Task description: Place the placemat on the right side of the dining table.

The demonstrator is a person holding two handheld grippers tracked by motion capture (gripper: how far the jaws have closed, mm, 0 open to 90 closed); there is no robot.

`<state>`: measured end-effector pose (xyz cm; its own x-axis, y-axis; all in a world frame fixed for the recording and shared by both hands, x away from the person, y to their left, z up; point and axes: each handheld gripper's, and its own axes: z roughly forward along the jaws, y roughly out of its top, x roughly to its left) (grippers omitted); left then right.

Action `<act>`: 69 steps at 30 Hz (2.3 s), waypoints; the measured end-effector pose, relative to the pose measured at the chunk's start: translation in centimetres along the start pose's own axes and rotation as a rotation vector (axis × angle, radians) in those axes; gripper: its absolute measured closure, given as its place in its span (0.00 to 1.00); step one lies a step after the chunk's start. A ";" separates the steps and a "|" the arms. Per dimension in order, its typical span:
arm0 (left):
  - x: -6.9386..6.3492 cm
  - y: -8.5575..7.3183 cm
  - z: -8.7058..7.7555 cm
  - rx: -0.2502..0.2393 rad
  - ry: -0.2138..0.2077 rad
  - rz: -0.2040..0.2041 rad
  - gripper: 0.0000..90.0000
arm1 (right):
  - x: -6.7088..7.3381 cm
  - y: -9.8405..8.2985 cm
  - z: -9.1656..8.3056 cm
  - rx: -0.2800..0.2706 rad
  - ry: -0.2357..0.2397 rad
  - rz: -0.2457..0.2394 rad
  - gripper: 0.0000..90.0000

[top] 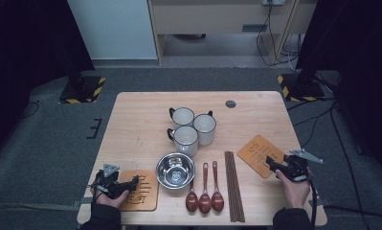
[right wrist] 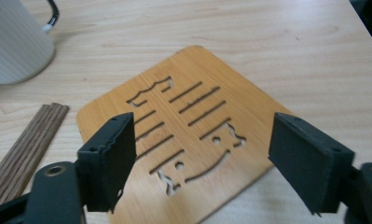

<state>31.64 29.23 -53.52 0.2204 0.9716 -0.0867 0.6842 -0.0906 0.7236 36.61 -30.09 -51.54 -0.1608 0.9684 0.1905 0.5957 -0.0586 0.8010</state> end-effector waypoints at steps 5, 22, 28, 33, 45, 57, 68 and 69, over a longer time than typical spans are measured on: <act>0.0 0.0 0.0 0.000 0.000 0.000 0.02 | 0.0 0.7 0.1 -0.005 0.017 -0.048 0.20; 0.0 0.0 0.0 0.000 0.000 0.000 0.02 | -1.2 2.0 1.6 0.044 0.019 -0.177 0.25; 0.0 0.0 0.0 0.000 0.000 0.000 0.02 | -0.9 1.3 2.7 0.101 0.016 -0.220 0.25; 0.0 0.0 0.0 0.000 0.000 0.000 0.02 | -0.9 0.9 3.1 0.133 0.014 -0.235 0.24; 0.0 0.0 0.0 0.000 0.000 0.000 0.02 | -0.9 0.5 3.5 0.157 0.003 -0.267 0.22; 0.0 0.0 0.0 0.000 0.000 0.000 0.02 | -0.5 0.4 3.4 0.171 0.023 -0.284 0.19; 0.0 0.0 0.0 0.001 0.000 0.001 0.02 | 0.2 0.2 3.8 0.146 -0.064 -0.220 0.14; 0.0 0.0 0.0 0.001 0.000 0.000 0.02 | 0.3 0.1 3.9 0.140 -0.073 -0.219 0.14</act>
<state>31.64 29.22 -53.52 0.2207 0.9715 -0.0866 0.6845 -0.0910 0.7233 39.68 -28.89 -53.56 -0.2439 0.9695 -0.0243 0.6565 0.1835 0.7317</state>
